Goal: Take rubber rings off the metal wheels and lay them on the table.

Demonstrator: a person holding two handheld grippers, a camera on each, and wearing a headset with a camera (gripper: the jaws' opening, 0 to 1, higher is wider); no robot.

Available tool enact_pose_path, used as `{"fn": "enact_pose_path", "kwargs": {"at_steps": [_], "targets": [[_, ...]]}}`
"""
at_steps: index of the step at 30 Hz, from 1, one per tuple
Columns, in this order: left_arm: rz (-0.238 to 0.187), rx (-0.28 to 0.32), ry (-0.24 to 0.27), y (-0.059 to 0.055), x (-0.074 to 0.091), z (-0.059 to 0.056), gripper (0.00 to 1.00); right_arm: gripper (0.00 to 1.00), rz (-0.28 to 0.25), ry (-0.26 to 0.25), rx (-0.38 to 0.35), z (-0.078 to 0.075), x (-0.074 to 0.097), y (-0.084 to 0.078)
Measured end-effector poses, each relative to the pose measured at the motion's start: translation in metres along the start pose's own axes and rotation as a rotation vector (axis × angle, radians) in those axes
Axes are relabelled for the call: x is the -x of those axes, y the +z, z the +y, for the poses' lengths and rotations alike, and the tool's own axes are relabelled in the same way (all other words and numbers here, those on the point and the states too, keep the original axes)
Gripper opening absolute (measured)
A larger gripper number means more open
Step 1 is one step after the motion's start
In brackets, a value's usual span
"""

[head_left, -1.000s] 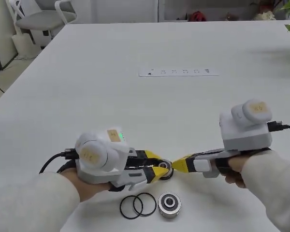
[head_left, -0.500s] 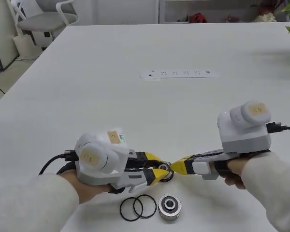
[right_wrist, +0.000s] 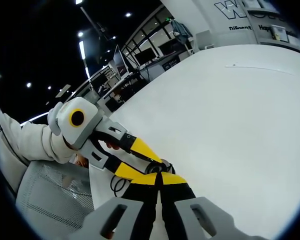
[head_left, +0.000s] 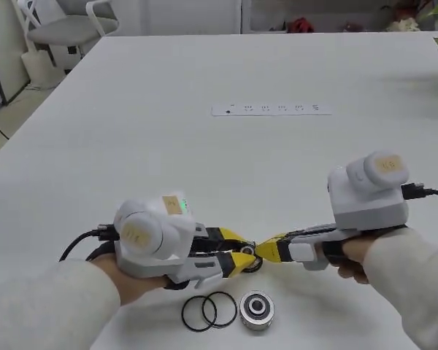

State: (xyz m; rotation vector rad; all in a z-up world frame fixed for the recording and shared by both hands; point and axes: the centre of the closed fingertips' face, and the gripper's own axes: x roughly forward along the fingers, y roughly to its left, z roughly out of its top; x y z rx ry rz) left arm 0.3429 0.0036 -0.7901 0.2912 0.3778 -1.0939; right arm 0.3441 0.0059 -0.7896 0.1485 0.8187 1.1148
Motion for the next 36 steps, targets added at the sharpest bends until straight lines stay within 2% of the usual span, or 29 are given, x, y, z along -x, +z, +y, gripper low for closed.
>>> {"fn": "enact_pose_path", "kwargs": {"at_steps": [21, 28, 31, 36], "targets": [[-0.004, 0.002, 0.001, 0.0006, 0.0003, -0.0007, 0.14, 0.0, -0.015, 0.025, 0.004, 0.0058, 0.0, 0.0032], [-0.005, 0.0, 0.003, 0.0005, 0.0003, -0.0007, 0.14, 0.0, -0.013, 0.01, 0.002, 0.0024, 0.0013, 0.0024], [-0.012, 0.004, 0.005, 0.0006, 0.0002, -0.0004, 0.14, 0.0, -0.013, 0.008, 0.003, 0.003, 0.001, 0.0027], [0.008, 0.044, -0.001, 0.0018, 0.0, 0.0011, 0.14, 0.0, -0.015, 0.01, -0.021, 0.0021, 0.0014, 0.0027]]}}
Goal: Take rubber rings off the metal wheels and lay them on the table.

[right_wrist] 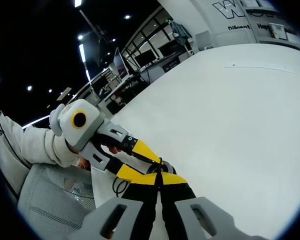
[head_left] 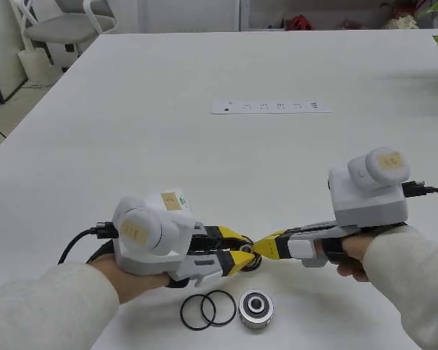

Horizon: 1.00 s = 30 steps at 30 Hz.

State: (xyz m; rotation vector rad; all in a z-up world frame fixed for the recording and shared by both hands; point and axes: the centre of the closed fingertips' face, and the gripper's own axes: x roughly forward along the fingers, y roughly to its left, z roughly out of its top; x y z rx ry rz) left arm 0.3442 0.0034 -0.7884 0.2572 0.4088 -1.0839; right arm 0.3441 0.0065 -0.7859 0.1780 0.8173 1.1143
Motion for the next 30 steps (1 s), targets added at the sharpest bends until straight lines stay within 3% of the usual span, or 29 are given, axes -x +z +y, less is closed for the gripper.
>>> {"fn": "enact_pose_path", "kwargs": {"at_steps": [5, 9, 15, 24, 30], "targets": [[0.023, -0.005, -0.009, 0.0, 0.003, 0.0, 0.16, 0.0, -0.007, 0.003, -0.011, 0.0, 0.001, 0.002], [0.014, -0.024, -0.017, 0.01, 0.01, 0.001, 0.16, 0.0, -0.012, 0.006, -0.009, 0.001, 0.002, 0.004], [-0.038, -0.026, -0.013, 0.033, 0.029, 0.008, 0.32, 0.0, -0.024, 0.006, -0.018, 0.001, 0.005, 0.007], [-0.051, -0.047, -0.001, 0.045, 0.056, 0.009, 0.51, 0.0, -0.043, 0.016, -0.028, 0.005, 0.008, 0.013], [-0.068, -0.051, -0.018, 0.054, 0.073, 0.002, 0.53, 0.0, -0.061, 0.053, -0.03, 0.021, 0.009, 0.023]]}}
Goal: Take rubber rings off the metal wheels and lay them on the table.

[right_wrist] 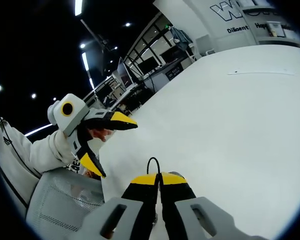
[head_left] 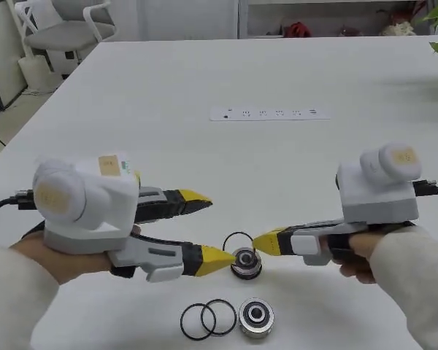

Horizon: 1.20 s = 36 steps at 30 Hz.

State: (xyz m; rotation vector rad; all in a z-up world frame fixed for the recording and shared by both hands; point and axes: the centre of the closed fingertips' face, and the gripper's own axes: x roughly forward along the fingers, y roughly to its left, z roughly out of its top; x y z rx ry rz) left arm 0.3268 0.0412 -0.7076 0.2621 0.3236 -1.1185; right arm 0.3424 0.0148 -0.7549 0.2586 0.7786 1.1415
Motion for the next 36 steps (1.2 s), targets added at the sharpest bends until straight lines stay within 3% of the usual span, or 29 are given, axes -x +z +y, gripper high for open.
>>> {"fn": "enact_pose_path", "kwargs": {"at_steps": [8, 12, 20, 24, 36], "targets": [[-0.005, -0.008, 0.016, 0.004, 0.018, -0.008, 0.62, 0.0, 0.012, 0.043, 0.013, 0.019, -0.005, 0.0], [0.028, -0.015, 0.025, -0.003, 0.028, -0.016, 0.69, 0.0, 0.02, 0.06, 0.019, 0.025, -0.007, 0.0], [0.054, -0.004, 0.036, -0.009, 0.045, -0.019, 0.79, 0.0, 0.048, 0.085, 0.034, 0.033, -0.012, -0.006], [0.068, 0.017, 0.01, -0.014, 0.053, -0.027, 0.85, 0.0, 0.058, 0.098, 0.04, 0.038, -0.015, -0.008], [0.087, 0.08, 0.044, -0.031, 0.077, -0.032, 0.89, 0.0, 0.138, 0.139, 0.072, 0.057, -0.03, -0.03]]}}
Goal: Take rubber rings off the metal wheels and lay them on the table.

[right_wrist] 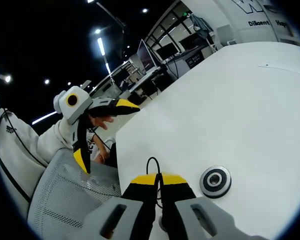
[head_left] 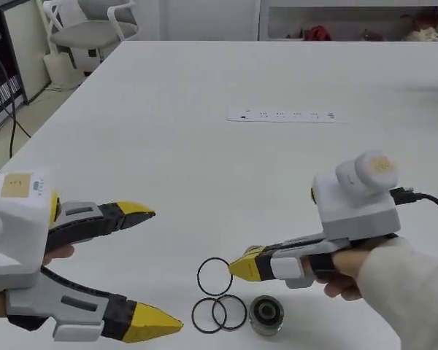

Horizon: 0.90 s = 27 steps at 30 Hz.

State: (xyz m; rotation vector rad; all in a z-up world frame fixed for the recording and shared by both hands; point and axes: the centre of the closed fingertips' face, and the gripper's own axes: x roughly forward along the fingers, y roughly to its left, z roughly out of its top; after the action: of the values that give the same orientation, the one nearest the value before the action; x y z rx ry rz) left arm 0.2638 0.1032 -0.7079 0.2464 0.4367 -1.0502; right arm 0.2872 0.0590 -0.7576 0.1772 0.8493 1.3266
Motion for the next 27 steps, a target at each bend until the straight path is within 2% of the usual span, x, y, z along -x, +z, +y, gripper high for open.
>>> {"fn": "enact_pose_path", "kwargs": {"at_steps": [11, 18, 27], "targets": [[-0.007, 0.06, 0.047, -0.018, 0.01, -0.005, 0.93, 0.0, 0.074, 0.009, 0.026, 0.003, -0.014, -0.018], [-0.013, 0.098, 0.075, -0.025, 0.013, -0.005, 0.93, 0.0, 0.098, -0.024, 0.042, -0.002, -0.02, -0.025], [-0.02, 0.123, 0.086, -0.03, 0.014, -0.009, 0.93, 0.0, 0.09, -0.073, 0.032, -0.013, -0.019, -0.027]]}}
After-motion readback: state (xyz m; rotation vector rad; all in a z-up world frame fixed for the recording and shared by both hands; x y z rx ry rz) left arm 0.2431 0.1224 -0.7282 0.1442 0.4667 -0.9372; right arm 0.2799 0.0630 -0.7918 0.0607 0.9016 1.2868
